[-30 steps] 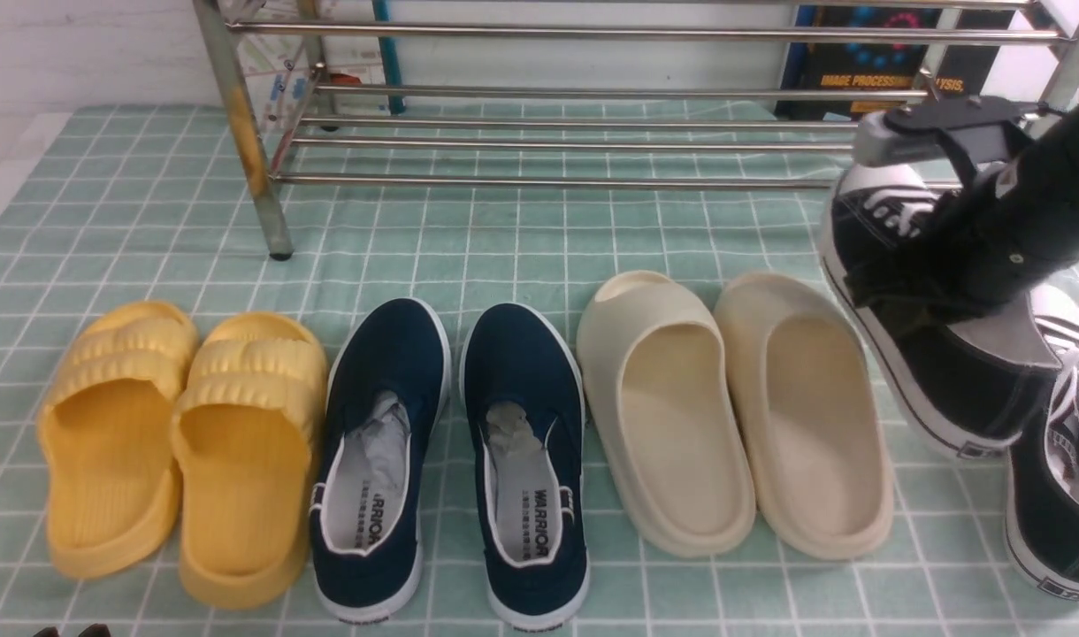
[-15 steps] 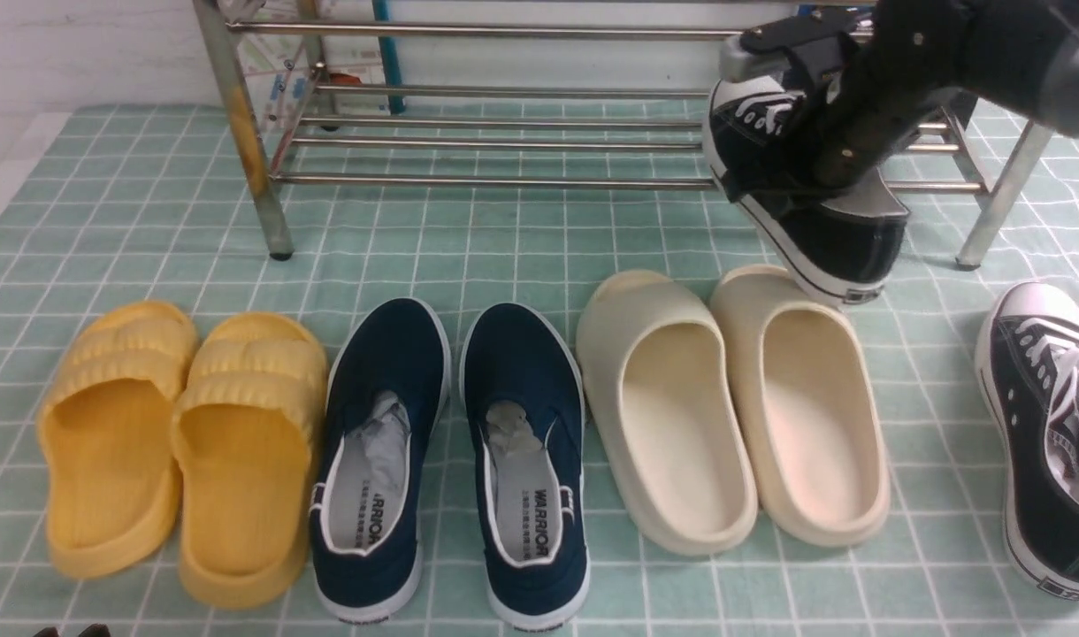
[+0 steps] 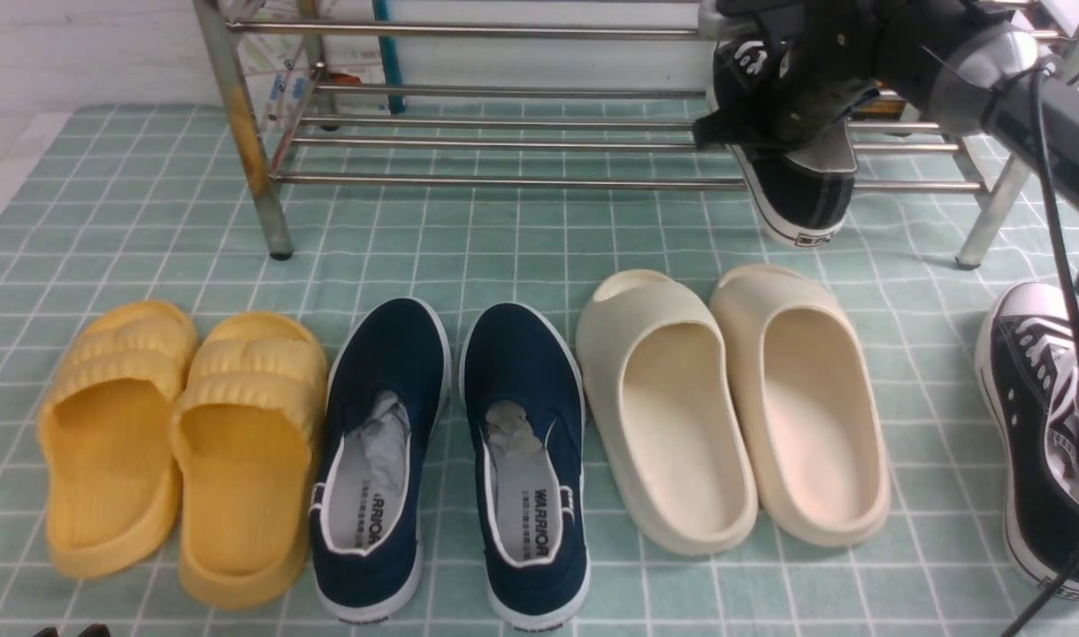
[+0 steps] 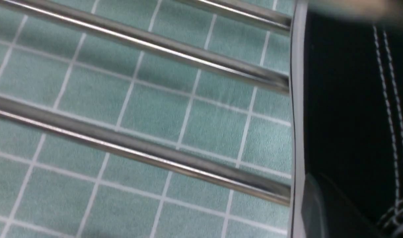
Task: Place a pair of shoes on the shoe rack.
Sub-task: Use the right arm to put a shoe into the shoe rack
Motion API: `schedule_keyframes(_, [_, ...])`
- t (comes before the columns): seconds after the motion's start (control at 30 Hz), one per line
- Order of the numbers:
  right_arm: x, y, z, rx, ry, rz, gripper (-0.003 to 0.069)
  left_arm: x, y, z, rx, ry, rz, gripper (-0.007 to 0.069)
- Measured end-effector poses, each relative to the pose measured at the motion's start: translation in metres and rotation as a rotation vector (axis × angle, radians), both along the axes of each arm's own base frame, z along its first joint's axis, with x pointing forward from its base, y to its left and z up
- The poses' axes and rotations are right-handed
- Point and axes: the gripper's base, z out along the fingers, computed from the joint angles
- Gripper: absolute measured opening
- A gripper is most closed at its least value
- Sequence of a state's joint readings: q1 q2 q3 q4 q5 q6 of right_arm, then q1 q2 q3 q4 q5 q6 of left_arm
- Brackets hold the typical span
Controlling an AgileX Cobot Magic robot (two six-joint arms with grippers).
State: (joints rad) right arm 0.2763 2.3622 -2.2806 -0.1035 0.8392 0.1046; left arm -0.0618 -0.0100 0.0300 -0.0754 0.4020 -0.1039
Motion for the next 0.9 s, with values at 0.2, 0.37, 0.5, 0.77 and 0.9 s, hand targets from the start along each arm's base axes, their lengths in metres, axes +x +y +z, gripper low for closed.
schedule_keyframes(0.2, [0.009,-0.005,-0.001,0.048,-0.066,-0.038,0.0074,0.000,0.000,0.000,0.000,0.000,0.000,0.0238])
schedule_keyframes(0.37, [0.010,-0.006,0.003,0.063,-0.090,-0.042,0.0268,0.000,0.000,0.000,0.000,0.000,0.000,0.0238])
schedule_keyframes(0.5, [0.005,-0.006,0.013,0.085,-0.066,-0.047,0.0465,0.000,0.000,0.000,0.000,0.000,0.000,0.0238])
schedule_keyframes(0.77, [-0.039,-0.008,0.085,0.168,0.009,-0.015,0.0580,0.000,0.000,0.000,0.000,0.000,0.000,0.0238])
schedule_keyframes(0.9, [-0.062,-0.008,0.109,0.151,0.006,0.024,0.0529,0.000,0.000,0.000,0.000,0.000,0.000,0.0238])
